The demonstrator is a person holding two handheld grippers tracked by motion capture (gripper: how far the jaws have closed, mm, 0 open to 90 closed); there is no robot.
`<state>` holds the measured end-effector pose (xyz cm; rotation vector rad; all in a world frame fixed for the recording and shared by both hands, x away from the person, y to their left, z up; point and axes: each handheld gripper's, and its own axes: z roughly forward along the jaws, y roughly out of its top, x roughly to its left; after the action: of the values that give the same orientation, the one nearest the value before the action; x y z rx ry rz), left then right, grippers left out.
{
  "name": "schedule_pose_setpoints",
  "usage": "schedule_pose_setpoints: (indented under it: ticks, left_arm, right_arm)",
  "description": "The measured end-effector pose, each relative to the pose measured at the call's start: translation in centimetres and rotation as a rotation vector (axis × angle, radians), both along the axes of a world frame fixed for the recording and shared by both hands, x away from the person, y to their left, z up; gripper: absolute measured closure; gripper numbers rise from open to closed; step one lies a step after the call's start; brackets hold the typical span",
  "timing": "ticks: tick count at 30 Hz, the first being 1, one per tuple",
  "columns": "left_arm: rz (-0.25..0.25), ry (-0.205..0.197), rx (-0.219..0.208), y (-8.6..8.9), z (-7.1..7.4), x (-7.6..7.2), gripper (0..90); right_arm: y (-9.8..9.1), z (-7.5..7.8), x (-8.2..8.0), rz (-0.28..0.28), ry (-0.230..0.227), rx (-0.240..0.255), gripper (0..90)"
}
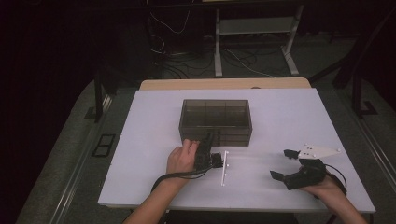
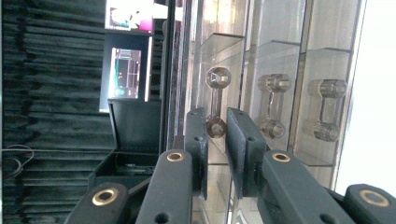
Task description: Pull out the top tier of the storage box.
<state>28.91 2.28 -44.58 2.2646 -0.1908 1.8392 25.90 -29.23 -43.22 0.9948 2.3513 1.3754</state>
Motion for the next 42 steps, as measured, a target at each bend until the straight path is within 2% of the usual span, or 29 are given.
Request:
schedule_pose_setpoints:
  ticks: [6, 18, 29, 42]
  left_arm:
    - [0.007, -0.014, 0.023, -0.1, -0.1, -0.1, 79.6]
    - [0.003, -0.015, 0.023, 0.0, -0.1, -0.2, 80.0]
    - [0.000, -0.022, 0.044, 0.0, 0.0, -1.1, 80.0]
    - [-0.014, -0.021, 0.031, 0.3, 0.0, -2.0, 80.0]
  right_arm:
    - [0.0, 0.0, 0.0, 0.001, -0.001, -0.002, 0.9]
    - [0.0, 0.0, -0.1, 0.001, -0.001, -0.003, 1.0]
    - [0.0, 0.0, -0.1, -0.002, -0.002, -0.007, 0.9]
    - [0.0, 0.0, -0.1, 0.000, 0.004, -0.004, 1.0]
